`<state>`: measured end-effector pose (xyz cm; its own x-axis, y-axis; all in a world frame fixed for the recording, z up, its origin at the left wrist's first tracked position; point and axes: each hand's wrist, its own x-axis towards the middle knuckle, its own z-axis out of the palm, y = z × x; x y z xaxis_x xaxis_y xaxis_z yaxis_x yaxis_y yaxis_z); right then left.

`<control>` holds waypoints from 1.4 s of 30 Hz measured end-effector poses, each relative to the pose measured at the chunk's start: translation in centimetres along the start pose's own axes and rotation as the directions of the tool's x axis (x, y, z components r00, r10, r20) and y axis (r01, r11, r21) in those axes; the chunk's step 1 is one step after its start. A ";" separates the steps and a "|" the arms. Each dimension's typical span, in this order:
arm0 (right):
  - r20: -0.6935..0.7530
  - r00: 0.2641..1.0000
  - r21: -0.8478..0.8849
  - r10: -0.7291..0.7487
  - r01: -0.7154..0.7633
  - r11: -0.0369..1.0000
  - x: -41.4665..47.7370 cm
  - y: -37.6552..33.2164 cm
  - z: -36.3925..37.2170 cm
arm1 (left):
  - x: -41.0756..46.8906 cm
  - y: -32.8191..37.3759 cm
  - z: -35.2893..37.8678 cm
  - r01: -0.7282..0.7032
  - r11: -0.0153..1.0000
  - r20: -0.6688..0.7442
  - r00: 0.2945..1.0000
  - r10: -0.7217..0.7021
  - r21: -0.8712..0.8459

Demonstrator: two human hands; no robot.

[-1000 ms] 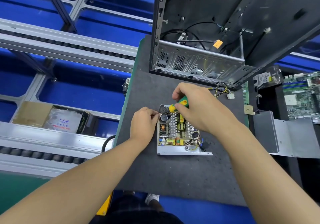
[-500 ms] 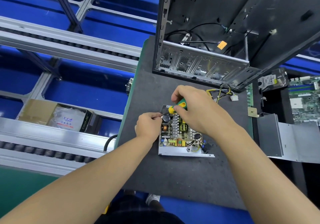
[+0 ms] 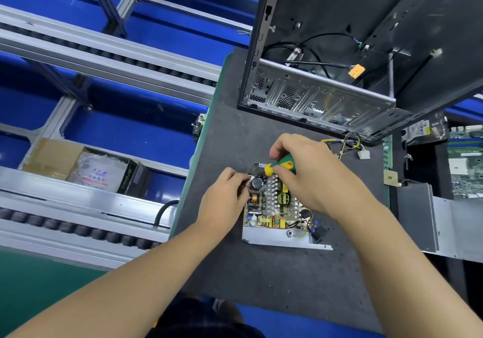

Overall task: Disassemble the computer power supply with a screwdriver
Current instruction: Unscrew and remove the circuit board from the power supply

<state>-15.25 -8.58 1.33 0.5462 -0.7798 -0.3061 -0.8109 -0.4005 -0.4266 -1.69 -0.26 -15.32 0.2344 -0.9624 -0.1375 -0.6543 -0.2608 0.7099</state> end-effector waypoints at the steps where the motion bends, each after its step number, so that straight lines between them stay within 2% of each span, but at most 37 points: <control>1: 0.000 1.000 0.001 -0.001 0.001 1.000 0.1 0.0 0.0 | 0.1 0.1 0.1 0.027 0.999 -0.010 1.000 -0.028 -0.035; 10: 0.033 0.998 0.060 0.059 -0.061 0.996 0.8 0.1 -1.0 | 0.5 0.3 0.2 0.113 0.981 0.010 0.994 -0.113 -0.158; 14: -0.019 0.999 0.048 0.044 -0.043 0.998 0.6 -0.3 -0.9 | 0.5 0.3 0.3 0.129 0.979 0.001 0.991 -0.130 -0.157; 20: -0.002 0.999 -0.006 0.042 -0.042 0.999 0.3 -1.0 -0.5 | -0.3 0.0 0.8 0.046 0.989 -0.087 0.994 -0.059 -0.142; 27: 0.014 0.999 0.011 0.044 -0.044 0.999 0.3 -1.0 -0.2 | -0.8 -0.6 1.3 -0.041 0.984 -0.153 0.988 0.014 -0.176; 30: 0.027 0.999 0.024 0.036 -0.037 0.999 0.4 -1.3 0.0 | -0.9 -0.6 1.2 -0.033 0.975 -0.164 0.986 -0.004 -0.221; 42: 0.058 0.997 -0.047 0.056 -0.053 0.997 1.0 -2.6 0.1 | -0.4 -0.1 0.8 0.102 0.967 -0.050 0.992 -0.117 -0.234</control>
<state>-12.57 -8.26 2.03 0.5115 -0.7716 -0.3782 -0.8477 -0.3809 -0.3693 -2.27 0.14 -15.86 0.3452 -0.9202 -0.1845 -0.4406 -0.3325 0.8339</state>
